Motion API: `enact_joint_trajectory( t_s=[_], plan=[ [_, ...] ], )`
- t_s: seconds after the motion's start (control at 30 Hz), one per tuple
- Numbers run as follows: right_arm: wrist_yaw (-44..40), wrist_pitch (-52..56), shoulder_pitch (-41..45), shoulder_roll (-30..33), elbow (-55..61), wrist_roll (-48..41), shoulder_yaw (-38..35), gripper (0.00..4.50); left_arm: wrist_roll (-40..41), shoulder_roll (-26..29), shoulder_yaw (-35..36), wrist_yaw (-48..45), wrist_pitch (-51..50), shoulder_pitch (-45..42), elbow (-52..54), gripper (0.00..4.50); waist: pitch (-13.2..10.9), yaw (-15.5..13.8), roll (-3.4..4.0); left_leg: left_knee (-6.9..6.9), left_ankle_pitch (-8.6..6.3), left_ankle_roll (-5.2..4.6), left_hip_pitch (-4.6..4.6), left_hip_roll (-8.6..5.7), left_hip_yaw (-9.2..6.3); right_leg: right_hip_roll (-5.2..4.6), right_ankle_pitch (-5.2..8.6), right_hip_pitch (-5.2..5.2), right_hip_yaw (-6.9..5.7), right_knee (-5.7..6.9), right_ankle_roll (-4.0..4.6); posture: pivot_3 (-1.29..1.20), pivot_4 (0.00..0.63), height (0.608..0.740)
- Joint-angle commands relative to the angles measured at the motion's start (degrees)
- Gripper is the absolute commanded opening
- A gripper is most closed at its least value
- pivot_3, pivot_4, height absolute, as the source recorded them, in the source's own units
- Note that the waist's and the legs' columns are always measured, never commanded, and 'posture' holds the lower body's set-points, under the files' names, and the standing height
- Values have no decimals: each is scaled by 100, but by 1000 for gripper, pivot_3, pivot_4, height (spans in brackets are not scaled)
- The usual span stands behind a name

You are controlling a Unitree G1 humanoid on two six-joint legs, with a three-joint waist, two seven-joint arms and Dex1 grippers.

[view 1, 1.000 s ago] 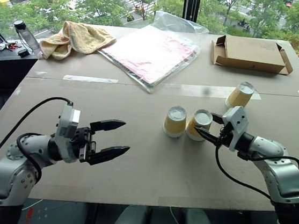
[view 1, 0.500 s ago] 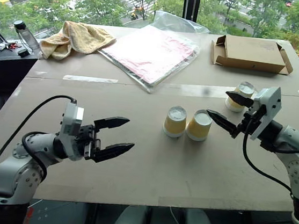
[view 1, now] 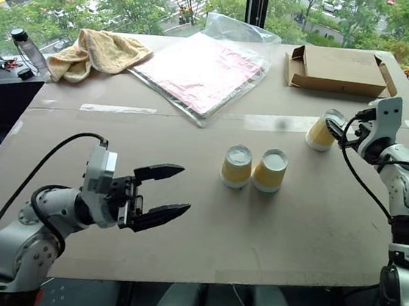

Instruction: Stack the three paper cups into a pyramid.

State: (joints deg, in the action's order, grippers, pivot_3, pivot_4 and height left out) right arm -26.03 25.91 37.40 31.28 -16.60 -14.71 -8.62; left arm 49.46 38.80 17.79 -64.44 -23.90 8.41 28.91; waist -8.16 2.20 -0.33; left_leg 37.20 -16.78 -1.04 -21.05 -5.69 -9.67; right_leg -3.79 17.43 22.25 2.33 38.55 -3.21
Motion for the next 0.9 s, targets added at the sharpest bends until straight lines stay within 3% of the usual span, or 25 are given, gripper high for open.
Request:
enact_joint_trajectory(
  t_s=[0.03,0.43,0.7,0.87,0.9],
  plan=[
    [-104,-126,170,-65,-183,-32,-67,4459,217,7,273,70,92,76,258,4500,0,3,0,0,0,0,1,0,0,0,0,0,0,1,0,0,150,740],
    [-340,-150,377,-252,-374,-105,-34,4459,161,-228,451,286,348,-18,-169,4500,-1,4,3,7,0,0,1,0,0,0,0,0,0,10,0,0,150,740],
    [-250,-735,716,-365,-1442,151,-53,4459,118,-236,405,217,479,74,-242,4500,-1,14,3,7,0,0,2,-1,3,1,0,1,2,12,0,0,150,740],
    [-449,-1045,765,-324,-1430,95,-79,2252,104,-242,411,204,513,125,-264,4500,-2,19,3,7,0,0,-10,-1,3,1,0,15,1,14,0,0,150,740],
    [-526,-1075,734,-296,-1318,69,-80,2039,99,-249,410,200,520,140,-275,4500,-2,20,3,8,0,0,-16,-1,4,1,0,20,2,16,0,0,150,740]
  ],
)
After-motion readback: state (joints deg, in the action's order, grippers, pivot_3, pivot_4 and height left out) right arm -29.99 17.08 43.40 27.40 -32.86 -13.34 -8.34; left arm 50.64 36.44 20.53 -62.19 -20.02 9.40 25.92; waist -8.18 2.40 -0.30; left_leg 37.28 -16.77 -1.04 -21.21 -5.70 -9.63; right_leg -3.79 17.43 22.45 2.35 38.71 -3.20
